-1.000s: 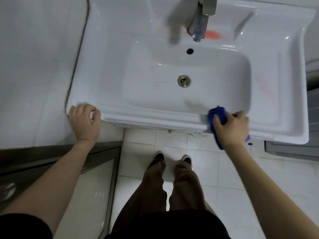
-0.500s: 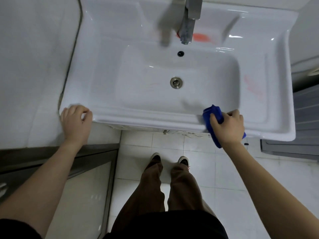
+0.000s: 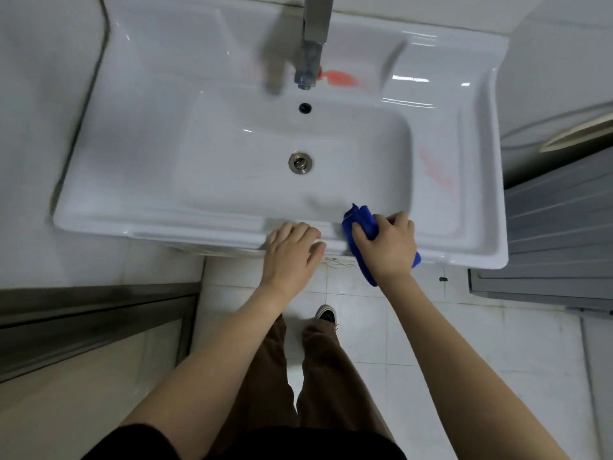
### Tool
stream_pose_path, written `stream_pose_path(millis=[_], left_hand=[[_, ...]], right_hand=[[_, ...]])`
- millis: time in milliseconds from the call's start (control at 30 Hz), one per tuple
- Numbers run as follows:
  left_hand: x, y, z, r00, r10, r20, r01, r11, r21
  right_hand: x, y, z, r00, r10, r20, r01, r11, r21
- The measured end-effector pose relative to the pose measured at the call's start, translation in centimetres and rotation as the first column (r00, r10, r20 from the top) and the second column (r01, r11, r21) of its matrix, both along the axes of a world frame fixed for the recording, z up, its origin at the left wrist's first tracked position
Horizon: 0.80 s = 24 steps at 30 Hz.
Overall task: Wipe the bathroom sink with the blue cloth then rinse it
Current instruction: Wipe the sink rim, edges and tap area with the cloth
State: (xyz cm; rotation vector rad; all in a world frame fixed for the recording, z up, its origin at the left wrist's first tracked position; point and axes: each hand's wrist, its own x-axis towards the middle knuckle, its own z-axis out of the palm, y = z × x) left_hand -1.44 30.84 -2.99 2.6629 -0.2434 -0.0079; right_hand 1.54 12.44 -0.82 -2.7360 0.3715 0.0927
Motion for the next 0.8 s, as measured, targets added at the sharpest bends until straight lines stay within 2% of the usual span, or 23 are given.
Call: stream_pose_path(millis=[67,200,267,367,500,600,700,800], left_hand=[[-0.1,0.1,-0.5,0.999,0.035,0.008,-0.035,0.999,-0.005],[0.2,0.4,-0.2,0.999,0.029,-0.018,-0.03,0.997,-0.066],[0.1,-0.3,0.2,0.997,0.072,-0.039,-0.075,0.994,-0.084],[0.2,-1.2,0.3,0.986,0.155,-0.068,-0.161,0.982,-0.094],[0.3,-1.7,0.1,0.973,0.213,-0.087,-0.222,0.968,-0.114],[0.6,-1.6,0.2,0.973,0.211,-0.096,-0.222,0.967,-0.125],[0.8,-1.4,0.1,0.973,0.204,-0.104,-0.218,0.965,-0.146],[0.7,-1.4,-0.2,0.976,0.202,-0.079,-0.212,0.967,-0.142]], right_hand=[[0.0,-3.8,0.2,1.0,0.015,-0.016,-0.014,1.0,0.024],[-0.3,-14.5,1.3,0.993,-0.102,-0.052,0.1,0.994,-0.04],[-0.3,-16.6,1.6,0.987,-0.15,-0.065,0.145,0.986,-0.077],[-0.4,-13.6,1.1,0.992,-0.127,-0.008,0.126,0.99,-0.068],[-0.2,-3.9,0.5,0.998,0.067,0.003,-0.067,0.998,0.021],[0.6,-0.8,0.5,0.981,0.188,-0.035,-0.186,0.98,0.072],[0.3,-4.8,0.4,0.981,0.189,-0.04,-0.185,0.979,0.089],[-0.4,-12.7,0.5,0.997,0.069,-0.029,-0.069,0.998,-0.003]])
